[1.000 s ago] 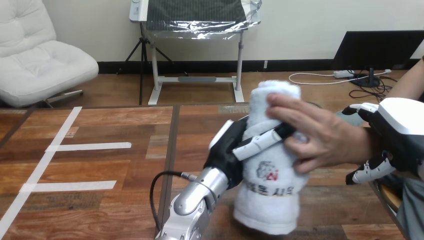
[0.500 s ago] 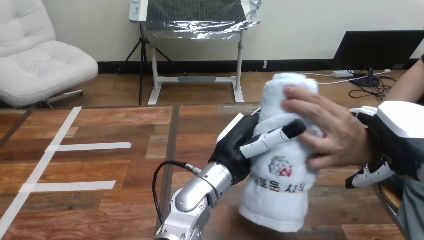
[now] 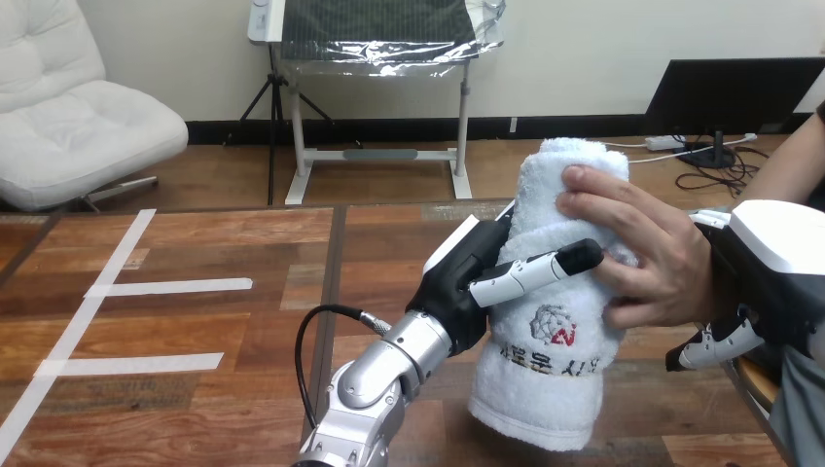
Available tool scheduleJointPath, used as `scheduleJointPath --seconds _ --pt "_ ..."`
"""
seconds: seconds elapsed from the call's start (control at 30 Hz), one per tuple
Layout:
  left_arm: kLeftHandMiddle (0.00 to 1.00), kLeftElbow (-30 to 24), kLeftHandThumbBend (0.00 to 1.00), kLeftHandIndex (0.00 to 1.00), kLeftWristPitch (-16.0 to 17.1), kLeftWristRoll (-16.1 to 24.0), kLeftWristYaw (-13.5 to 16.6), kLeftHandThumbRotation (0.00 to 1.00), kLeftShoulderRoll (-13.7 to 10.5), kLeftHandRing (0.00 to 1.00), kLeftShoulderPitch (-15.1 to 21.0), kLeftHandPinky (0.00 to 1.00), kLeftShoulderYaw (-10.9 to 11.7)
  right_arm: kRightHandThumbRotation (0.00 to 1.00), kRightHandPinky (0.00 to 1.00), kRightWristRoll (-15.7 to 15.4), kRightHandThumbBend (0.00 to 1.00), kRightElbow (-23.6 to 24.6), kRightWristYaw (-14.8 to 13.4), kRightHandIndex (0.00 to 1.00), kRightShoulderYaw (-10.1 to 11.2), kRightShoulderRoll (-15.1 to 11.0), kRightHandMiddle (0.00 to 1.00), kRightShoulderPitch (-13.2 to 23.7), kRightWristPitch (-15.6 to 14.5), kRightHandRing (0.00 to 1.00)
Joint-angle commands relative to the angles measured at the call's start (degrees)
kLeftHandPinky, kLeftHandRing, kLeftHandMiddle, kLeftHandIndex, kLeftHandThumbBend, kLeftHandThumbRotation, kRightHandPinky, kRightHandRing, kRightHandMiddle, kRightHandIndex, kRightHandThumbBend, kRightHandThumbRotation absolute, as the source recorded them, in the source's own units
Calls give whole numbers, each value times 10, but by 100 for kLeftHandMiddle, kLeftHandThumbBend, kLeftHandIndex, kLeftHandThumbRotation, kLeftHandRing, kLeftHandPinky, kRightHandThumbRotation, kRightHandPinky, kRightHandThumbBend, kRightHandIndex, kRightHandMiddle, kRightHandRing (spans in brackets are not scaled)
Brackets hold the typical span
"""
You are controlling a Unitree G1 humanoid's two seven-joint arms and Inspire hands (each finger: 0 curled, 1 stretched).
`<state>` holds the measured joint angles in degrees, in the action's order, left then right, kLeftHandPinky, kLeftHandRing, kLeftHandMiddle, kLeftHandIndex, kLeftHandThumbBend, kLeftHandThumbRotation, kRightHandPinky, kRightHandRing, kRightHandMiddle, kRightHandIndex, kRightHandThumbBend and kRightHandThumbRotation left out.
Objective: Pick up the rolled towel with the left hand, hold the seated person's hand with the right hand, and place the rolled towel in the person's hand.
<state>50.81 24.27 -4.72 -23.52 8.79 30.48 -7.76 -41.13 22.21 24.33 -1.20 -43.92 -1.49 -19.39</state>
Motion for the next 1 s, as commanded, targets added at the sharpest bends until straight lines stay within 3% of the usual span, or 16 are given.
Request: scheduleJointPath --seconds 0.0,0.47,0.97 --pt "94 -40 100 96 20 3 -12 47 -3 91 25 82 3 0 83 -5 93 33 -7 85 7 15 92 9 2 90" --pt "85 -88 97 85 33 0 -11 45 -30 84 -15 79 12 0 81 1 93 67 -26 83 32 31 90 -12 14 89" --pt "83 -149 92 83 45 3 -13 44 -64 81 -66 77 21 0 81 10 92 111 -41 81 62 59 90 -37 24 89"
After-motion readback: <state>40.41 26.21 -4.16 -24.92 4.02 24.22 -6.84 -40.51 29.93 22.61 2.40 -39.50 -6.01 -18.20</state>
